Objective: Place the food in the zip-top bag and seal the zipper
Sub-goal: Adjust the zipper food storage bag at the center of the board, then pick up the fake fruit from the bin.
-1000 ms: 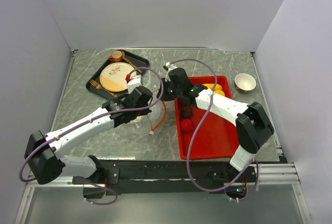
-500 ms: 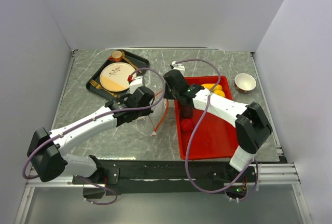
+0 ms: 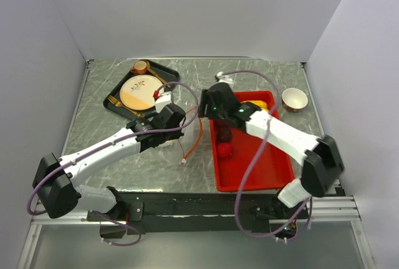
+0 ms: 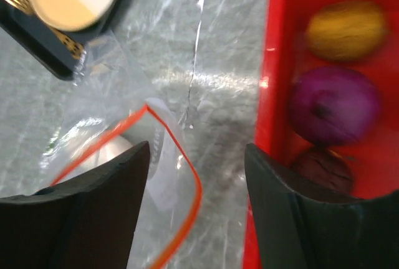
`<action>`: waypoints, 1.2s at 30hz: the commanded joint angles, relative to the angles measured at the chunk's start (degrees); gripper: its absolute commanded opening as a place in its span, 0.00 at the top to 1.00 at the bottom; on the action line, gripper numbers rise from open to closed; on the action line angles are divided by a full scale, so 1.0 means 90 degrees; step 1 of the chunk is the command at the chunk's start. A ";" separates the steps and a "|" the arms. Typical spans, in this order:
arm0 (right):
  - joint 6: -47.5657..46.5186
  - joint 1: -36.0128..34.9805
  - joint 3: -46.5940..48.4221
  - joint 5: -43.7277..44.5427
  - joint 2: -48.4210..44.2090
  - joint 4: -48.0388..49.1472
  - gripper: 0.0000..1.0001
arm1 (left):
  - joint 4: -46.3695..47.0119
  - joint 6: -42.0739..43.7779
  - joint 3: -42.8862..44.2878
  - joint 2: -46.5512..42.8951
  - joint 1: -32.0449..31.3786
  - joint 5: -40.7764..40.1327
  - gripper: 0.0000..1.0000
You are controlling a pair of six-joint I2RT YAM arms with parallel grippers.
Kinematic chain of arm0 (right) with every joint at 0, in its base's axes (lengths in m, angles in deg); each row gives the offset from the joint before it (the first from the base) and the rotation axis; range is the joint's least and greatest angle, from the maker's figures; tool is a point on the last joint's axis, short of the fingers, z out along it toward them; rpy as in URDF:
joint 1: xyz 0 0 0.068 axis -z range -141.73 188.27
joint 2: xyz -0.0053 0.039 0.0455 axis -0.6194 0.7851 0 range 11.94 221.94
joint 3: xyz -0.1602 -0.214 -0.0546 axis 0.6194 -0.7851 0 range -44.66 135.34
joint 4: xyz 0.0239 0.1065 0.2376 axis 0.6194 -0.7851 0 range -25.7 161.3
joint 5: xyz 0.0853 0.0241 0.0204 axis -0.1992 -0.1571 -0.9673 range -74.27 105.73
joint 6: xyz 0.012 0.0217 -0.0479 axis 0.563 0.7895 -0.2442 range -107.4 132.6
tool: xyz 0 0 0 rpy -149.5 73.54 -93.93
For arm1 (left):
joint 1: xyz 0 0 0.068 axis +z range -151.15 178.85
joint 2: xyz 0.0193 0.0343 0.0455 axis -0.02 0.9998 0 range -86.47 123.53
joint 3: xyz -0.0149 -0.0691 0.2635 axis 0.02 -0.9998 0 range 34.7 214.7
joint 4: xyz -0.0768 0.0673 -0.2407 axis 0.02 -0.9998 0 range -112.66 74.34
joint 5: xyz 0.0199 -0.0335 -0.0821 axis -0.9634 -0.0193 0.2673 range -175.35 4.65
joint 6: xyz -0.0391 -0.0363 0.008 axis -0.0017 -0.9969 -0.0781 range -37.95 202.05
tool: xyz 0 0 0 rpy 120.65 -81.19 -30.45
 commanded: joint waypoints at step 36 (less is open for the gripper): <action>0.1169 0.0660 -0.2822 -0.0980 -0.1307 -0.0531 0.37 | 0.0240 0.0090 -0.0144 -0.0150 0.0026 0.0253 0.99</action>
